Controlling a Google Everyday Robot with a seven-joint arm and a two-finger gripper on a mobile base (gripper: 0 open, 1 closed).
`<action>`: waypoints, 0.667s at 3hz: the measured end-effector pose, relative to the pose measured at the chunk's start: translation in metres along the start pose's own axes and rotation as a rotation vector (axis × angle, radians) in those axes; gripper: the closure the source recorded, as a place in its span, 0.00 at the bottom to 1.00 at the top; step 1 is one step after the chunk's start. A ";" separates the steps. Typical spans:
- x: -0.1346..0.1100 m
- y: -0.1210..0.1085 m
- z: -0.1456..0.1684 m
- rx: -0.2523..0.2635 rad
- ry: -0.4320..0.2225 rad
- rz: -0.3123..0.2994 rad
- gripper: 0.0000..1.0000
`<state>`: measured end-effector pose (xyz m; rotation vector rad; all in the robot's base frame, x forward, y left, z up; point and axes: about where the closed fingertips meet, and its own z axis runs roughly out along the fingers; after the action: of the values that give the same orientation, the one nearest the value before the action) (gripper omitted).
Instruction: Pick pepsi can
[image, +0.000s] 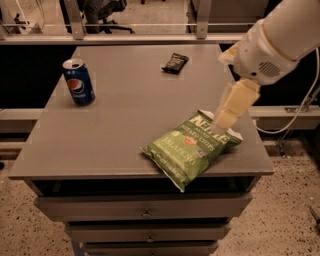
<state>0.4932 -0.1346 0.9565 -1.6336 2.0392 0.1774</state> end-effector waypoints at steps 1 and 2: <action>-0.062 -0.015 0.046 -0.018 -0.184 0.005 0.00; -0.137 -0.017 0.076 -0.020 -0.369 0.008 0.00</action>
Offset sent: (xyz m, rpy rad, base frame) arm 0.0775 0.2310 0.0032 0.5471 -0.0822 0.1428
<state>0.5518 0.0121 0.9589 -1.4769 1.7667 0.4677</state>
